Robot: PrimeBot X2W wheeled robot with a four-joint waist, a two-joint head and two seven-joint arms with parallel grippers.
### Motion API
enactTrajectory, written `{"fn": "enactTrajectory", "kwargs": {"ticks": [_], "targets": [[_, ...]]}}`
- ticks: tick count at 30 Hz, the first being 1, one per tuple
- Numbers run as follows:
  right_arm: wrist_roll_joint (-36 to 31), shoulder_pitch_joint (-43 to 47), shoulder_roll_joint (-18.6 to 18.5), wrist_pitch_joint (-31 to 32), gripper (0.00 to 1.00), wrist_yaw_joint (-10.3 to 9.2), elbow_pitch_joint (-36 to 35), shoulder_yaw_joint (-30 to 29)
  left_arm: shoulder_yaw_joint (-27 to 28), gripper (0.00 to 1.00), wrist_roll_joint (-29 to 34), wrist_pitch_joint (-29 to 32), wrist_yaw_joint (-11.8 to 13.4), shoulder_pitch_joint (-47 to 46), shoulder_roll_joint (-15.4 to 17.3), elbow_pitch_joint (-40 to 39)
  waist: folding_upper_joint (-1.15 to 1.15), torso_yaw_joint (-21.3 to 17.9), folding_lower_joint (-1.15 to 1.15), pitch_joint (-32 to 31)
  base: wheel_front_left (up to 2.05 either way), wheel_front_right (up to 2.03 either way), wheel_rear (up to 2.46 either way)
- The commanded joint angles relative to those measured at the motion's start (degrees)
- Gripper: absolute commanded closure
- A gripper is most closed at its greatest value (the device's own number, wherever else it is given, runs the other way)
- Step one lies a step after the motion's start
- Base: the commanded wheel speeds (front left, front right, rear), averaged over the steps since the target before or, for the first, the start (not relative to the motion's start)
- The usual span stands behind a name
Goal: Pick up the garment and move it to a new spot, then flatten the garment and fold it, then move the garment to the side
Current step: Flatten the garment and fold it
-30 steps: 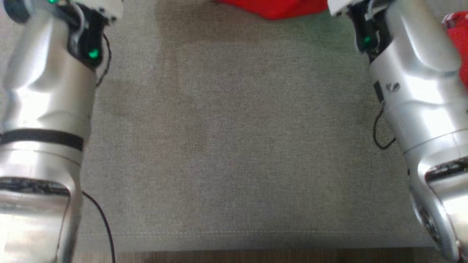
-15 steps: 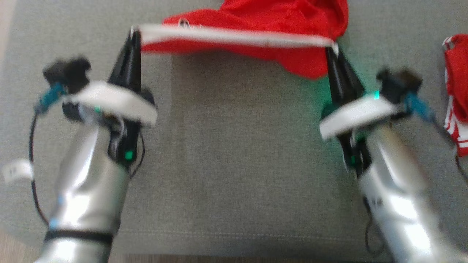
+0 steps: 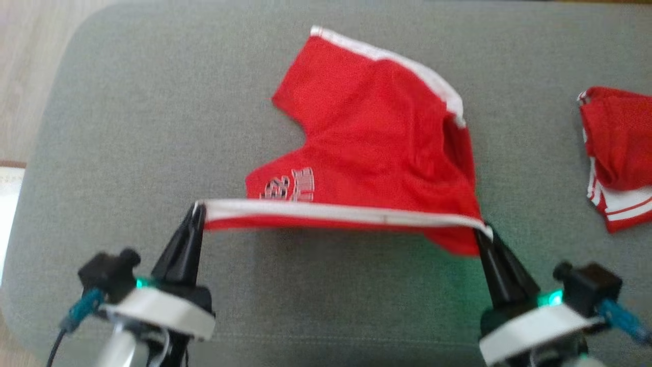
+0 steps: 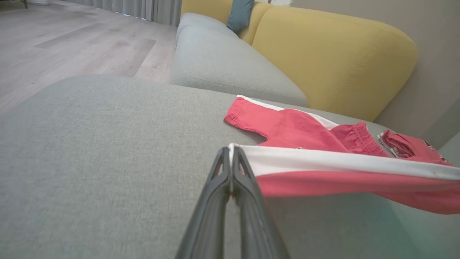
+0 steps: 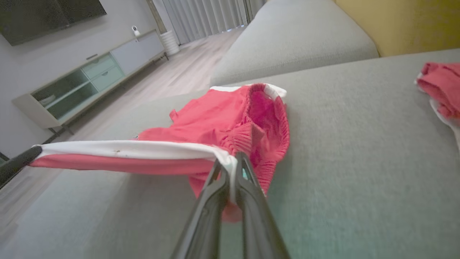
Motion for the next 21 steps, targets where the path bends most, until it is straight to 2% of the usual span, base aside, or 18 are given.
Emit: {"fn": "enactTrajectory", "kwargs": {"ticks": [1, 5, 9, 14, 21], "targets": [[-0.17, 0.86, -0.52, 0.84, 1.00, -0.06, -3.67, -1.24, 4.81, 1.00, 0.04, 0.08, 1.87, 0.23, 2.92, -2.92, 0.00, -0.14, 0.00, -1.08, 0.00, 0.00, 0.00], [0.04, 6.37, -0.52, 4.42, 1.00, -0.06, -8.95, -1.70, 5.51, 1.00, -0.67, 2.24, 3.68, 5.30, 3.64, -9.09, 0.00, -0.62, 0.00, -1.80, 0.00, 0.00, 0.00], [1.28, 8.53, -0.52, 5.56, 1.00, -0.06, -10.87, -2.04, 5.89, 1.00, -1.16, 4.02, 4.76, 7.39, 4.16, -13.08, 0.00, -1.32, 0.00, -1.52, 0.00, 0.00, 0.00], [4.55, 7.10, -0.52, 5.33, 1.00, -0.06, -8.68, -2.31, 5.64, 1.00, -1.89, 6.07, 3.75, 5.17, 5.30, -13.84, 0.00, -2.50, 0.00, 0.18, 0.00, 0.00, 0.00], [5.26, -1.74, -0.51, 4.59, 1.00, -0.06, -4.06, -1.46, 5.17, 1.00, -4.97, 9.50, -0.22, -6.81, 7.25, -7.72, 0.00, -5.18, 0.00, 6.21, 0.00, 0.00, 0.00]]}}
